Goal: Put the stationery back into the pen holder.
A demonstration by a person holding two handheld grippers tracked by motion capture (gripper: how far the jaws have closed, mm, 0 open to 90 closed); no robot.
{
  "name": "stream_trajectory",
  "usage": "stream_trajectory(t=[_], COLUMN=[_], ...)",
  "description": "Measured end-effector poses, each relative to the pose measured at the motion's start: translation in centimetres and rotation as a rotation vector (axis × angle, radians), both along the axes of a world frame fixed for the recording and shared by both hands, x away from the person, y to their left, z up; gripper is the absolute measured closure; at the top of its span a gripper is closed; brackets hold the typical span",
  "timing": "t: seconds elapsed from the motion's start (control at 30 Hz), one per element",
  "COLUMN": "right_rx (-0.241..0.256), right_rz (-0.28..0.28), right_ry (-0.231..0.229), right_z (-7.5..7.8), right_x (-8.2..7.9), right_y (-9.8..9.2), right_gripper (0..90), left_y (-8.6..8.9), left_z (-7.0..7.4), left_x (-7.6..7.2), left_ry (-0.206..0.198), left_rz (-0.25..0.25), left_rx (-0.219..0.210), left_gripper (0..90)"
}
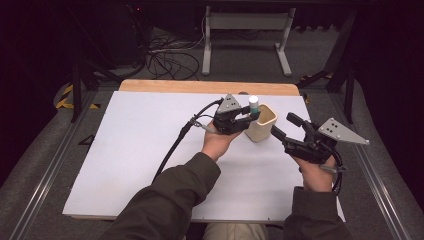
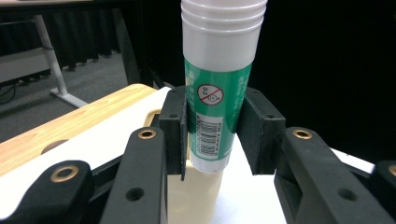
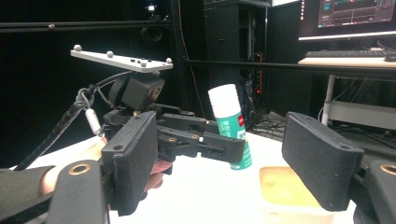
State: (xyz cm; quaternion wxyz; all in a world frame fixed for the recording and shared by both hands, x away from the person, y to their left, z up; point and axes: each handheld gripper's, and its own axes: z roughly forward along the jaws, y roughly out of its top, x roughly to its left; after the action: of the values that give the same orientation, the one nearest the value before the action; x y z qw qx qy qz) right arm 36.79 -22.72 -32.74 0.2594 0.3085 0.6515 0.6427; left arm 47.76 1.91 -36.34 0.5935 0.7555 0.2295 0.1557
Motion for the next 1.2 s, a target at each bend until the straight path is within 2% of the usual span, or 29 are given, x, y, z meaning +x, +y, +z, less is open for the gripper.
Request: stream_trajectory(t=[0.2,0.37,0.53,0.93,1.2], right_rx=[0.008,0.009,0.012,0.012,0.013], right_rz=[0.001,0.003,-0.002,-0.002,-0.003], right_ry=[0.001,0.002,0.004,0.011,0.013], right_z=[0.0,0.0,0.0,0.0,0.0], right_x=[0.0,0.1,0.2,0.3,0.3], right_y=[-0.1,-0.1,-0.3,-0.4,-0.4], right_gripper=[26.3,25.6,25.4,25.0,25.0], left_y=[-0.6,-1.1,-1.5,-2.0,-2.5], left_z=[-0.1,-0.2,-0.3,-1.7,-2.4], left_x=[1.0,1.9,2.4,3.9,4.2], left_ry=[0.004,0.010,0.014,0.080,0.092], left_rz=[0.021,0.029,0.035,0.059,0.070], left_rx=[-0.004,0.016,0.016,0.008,0.020], left_gripper=[65.4,65.3,65.3,65.2,65.2])
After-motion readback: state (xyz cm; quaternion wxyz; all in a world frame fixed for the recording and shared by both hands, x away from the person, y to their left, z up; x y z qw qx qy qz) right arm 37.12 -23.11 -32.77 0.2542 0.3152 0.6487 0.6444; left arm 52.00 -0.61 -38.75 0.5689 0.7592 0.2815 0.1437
